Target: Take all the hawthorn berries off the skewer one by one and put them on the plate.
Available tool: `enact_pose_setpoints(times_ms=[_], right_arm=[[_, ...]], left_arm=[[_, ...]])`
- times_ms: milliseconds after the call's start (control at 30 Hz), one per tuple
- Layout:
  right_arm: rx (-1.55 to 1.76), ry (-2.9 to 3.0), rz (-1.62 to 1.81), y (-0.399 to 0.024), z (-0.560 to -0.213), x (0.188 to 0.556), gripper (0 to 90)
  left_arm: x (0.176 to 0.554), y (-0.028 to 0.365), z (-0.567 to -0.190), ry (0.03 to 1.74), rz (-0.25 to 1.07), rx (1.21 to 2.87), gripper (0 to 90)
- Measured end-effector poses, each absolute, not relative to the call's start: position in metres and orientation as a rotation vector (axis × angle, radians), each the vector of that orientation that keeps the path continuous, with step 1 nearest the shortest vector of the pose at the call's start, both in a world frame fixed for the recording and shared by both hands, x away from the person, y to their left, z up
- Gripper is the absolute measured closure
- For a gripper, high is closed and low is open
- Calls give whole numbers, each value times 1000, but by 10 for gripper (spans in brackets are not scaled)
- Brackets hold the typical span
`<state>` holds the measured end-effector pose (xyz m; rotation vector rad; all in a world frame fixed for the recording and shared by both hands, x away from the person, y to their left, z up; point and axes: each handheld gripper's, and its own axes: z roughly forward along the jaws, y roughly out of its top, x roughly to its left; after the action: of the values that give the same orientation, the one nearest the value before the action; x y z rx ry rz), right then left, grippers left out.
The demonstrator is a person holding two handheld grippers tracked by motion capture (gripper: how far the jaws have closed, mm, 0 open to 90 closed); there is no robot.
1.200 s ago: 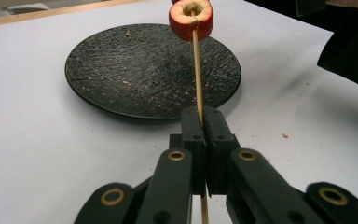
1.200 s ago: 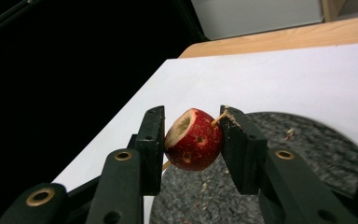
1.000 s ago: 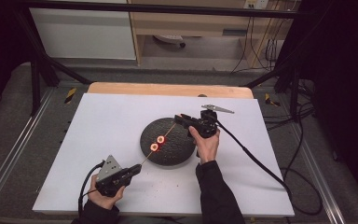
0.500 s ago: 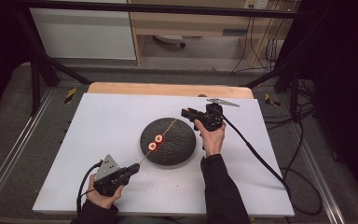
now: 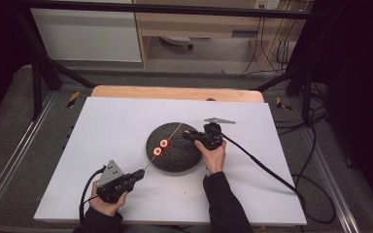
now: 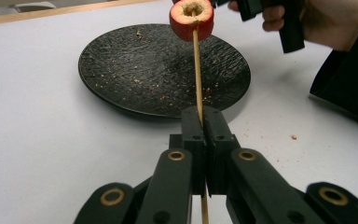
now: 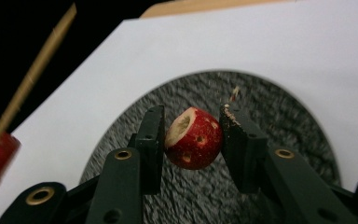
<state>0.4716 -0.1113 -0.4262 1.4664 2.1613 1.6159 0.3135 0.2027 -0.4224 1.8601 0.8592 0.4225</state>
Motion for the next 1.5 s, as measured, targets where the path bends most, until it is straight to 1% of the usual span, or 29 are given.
enact_pose_setpoints(times_ms=[200,400,567,800,933,1000,1100,1267,1367,1500], right_arm=[[1457,2245,1530,-102,-446,467,622],[1447,2282,1481,-98,-454,463,613],[1418,2285,1470,-98,-452,460,495],[1317,2259,1520,-104,-431,447,228],[1283,2238,1585,-107,-417,437,110],[1281,2232,1598,-108,-411,430,76],[1273,2228,1619,-109,-405,423,55],[1243,2233,1653,-102,-396,416,59],[1233,2243,1673,-95,-392,414,82],[1235,2244,1709,-86,-391,416,145]], left_arm=[[314,203,-423,865,424,1857,882],[314,203,-424,864,424,1862,882],[314,203,-424,865,421,1863,882],[314,203,-424,865,422,1862,882],[315,203,-423,866,421,1861,883],[314,202,-424,866,421,1860,882],[314,202,-424,864,420,1863,882],[314,201,-424,861,420,1865,882],[314,201,-424,858,420,1868,882],[314,200,-424,856,419,1869,882]])
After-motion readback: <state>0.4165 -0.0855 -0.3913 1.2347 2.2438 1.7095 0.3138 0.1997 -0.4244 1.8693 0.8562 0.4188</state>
